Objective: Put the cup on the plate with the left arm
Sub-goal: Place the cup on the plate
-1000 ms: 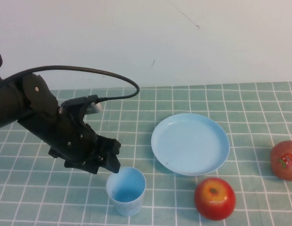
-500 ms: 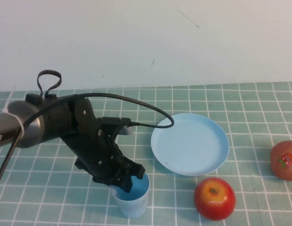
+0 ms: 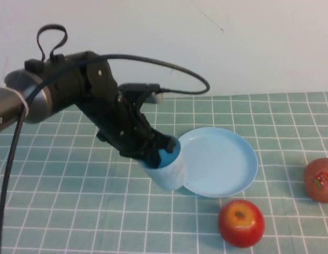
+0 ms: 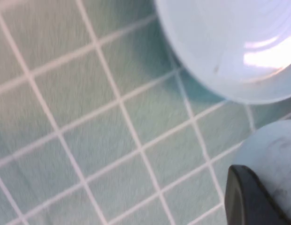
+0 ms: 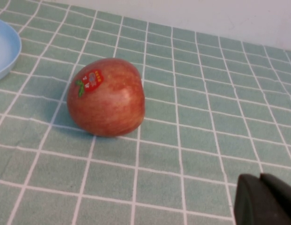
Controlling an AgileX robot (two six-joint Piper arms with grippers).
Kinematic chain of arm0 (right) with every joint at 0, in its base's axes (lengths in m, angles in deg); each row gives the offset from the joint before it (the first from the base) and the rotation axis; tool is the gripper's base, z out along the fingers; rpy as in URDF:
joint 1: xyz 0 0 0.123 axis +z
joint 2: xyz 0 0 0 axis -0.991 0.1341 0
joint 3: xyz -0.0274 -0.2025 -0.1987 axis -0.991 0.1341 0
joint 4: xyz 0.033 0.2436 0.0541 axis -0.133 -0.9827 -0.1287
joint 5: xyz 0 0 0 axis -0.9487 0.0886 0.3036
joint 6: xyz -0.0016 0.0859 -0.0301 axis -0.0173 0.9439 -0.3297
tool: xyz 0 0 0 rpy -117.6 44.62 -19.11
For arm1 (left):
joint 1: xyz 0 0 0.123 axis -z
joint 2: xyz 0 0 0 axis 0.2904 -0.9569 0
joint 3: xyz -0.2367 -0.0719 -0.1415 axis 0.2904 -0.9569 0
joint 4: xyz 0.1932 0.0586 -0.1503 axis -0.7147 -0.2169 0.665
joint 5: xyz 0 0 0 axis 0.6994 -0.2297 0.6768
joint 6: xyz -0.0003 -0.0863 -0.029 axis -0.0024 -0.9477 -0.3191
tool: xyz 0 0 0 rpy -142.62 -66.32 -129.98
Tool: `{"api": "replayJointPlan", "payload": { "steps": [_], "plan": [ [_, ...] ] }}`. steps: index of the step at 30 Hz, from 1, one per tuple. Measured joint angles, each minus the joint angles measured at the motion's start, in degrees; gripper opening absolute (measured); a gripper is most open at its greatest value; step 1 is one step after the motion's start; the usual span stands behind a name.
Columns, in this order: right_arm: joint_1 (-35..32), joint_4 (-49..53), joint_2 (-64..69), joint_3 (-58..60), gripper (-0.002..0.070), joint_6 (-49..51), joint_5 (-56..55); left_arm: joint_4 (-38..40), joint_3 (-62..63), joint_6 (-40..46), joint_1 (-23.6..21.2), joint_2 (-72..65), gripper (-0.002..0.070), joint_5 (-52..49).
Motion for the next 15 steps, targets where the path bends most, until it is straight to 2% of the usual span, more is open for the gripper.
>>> {"api": "replayJointPlan", "payload": {
  "steps": [8, 15],
  "plan": [
    [0.0, 0.0, 0.0, 0.0, -0.0002, 0.0, 0.0, 2.23, 16.4, -0.85, 0.0, -1.87, 0.0028, -2.83],
    [0.0, 0.0, 0.0, 0.0, -0.0002, 0.0, 0.0, 3.16, 24.59, -1.07, 0.75, -10.13, 0.0028, -5.14]
  ]
}}
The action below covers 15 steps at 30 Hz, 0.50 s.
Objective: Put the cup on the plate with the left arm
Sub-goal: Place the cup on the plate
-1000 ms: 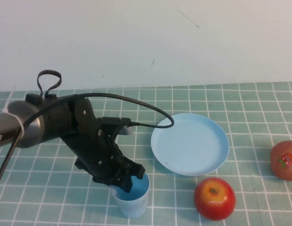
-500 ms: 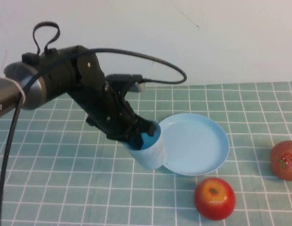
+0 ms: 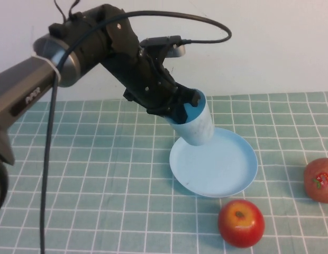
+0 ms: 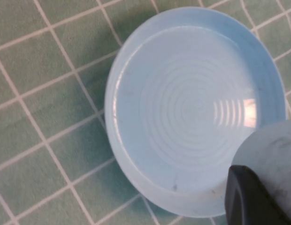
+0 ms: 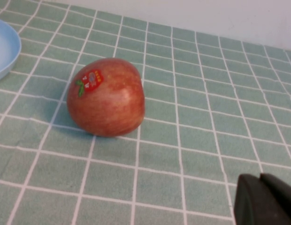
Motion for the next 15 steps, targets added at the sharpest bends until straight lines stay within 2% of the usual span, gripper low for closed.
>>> {"api": "replayJointPlan", "payload": {
  "steps": [9, 15],
  "plan": [
    [0.0, 0.0, 0.0, 0.0, -0.0002, 0.0, 0.0, -8.48, 13.3, -1.93, 4.49, -12.75, 0.0028, -1.11],
    [0.0, 0.0, 0.0, 0.0, -0.0002, 0.0, 0.0, -13.54, 23.18, -3.83, 5.86, -22.03, 0.0028, -6.65]
  ]
}}
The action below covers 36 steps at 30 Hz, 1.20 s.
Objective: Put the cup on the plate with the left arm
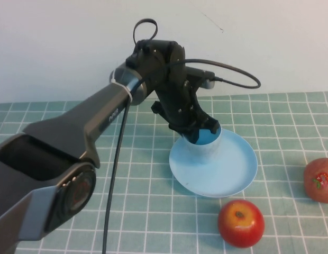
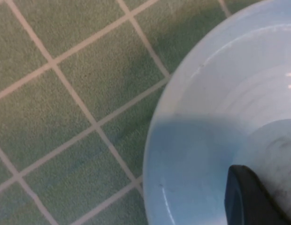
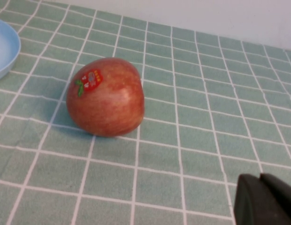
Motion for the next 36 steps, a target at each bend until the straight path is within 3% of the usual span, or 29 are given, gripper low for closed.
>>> {"api": "replayJointPlan", "payload": {
  "steps": [11, 13, 19, 24, 29, 33, 36],
  "plan": [
    [0.0, 0.0, 0.0, 0.0, -0.0002, 0.0, 0.0, 1.55, 2.83, -0.58, 0.0, -3.63, 0.0053, -1.79],
    [0.0, 0.0, 0.0, 0.0, -0.0002, 0.0, 0.0, 1.89, 2.97, -0.58, 0.0, -3.91, 0.0103, -2.29],
    [0.0, 0.0, 0.0, 0.0, -0.0002, 0.0, 0.0, 2.11, 6.0, -2.47, 0.0, -4.62, 0.0352, -4.0],
    [0.0, 0.0, 0.0, 0.0, -0.0002, 0.0, 0.0, 4.8, 11.21, -2.7, 0.0, -4.39, 0.0414, -4.12],
    [0.0, 0.0, 0.0, 0.0, -0.0002, 0.0, 0.0, 5.18, 14.93, -3.35, 0.14, -2.48, 0.035, -4.45],
    [0.0, 0.0, 0.0, 0.0, -0.0002, 0.0, 0.0, 4.26, 15.4, -3.76, 0.14, 0.95, 0.015, -4.68],
    [0.0, 0.0, 0.0, 0.0, -0.0002, 0.0, 0.0, 2.98, 15.4, -3.95, 0.14, 3.72, 0.0045, -4.9]
  ]
}}
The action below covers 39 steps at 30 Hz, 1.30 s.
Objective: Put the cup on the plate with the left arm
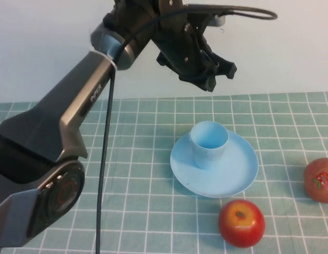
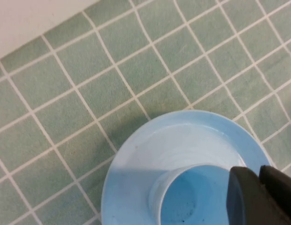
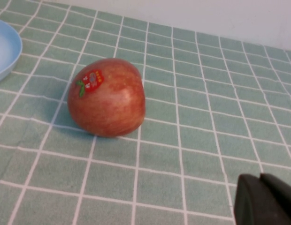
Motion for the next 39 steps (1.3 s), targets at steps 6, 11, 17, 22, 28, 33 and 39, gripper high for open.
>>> {"api": "replayJointPlan", "payload": {
  "steps": [6, 11, 17, 22, 28, 33, 39],
  "plan": [
    [0.0, 0.0, 0.0, 0.0, -0.0002, 0.0, 0.0, -1.17, 0.02, -0.13, 0.0, 6.58, 0.0005, -0.51],
    [0.0, 0.0, 0.0, 0.0, -0.0002, 0.0, 0.0, -2.74, 0.12, -0.35, 0.0, 13.65, 0.0003, -0.87],
    [0.0, 0.0, 0.0, 0.0, -0.0002, 0.0, 0.0, -5.88, -4.81, -0.56, 0.0, 24.21, 0.0003, -1.12],
    [0.0, 0.0, 0.0, 0.0, -0.0002, 0.0, 0.0, -11.82, -20.66, -1.15, 0.0, 35.33, 0.0003, -1.12],
    [0.0, 0.0, 0.0, 0.0, -0.0002, 0.0, 0.0, -14.18, -44.94, -3.27, 0.0, 49.81, 0.0003, 0.83],
    [0.0, 0.0, 0.0, 0.0, -0.0002, 0.0, 0.0, -13.71, -65.63, -5.92, 0.0, 66.27, 0.0002, 9.67],
    [0.0, 0.0, 0.0, 0.0, -0.0002, 0.0, 0.0, -12.61, -82.73, -6.47, 0.0, 81.01, 0.0002, 15.31]
  ]
}}
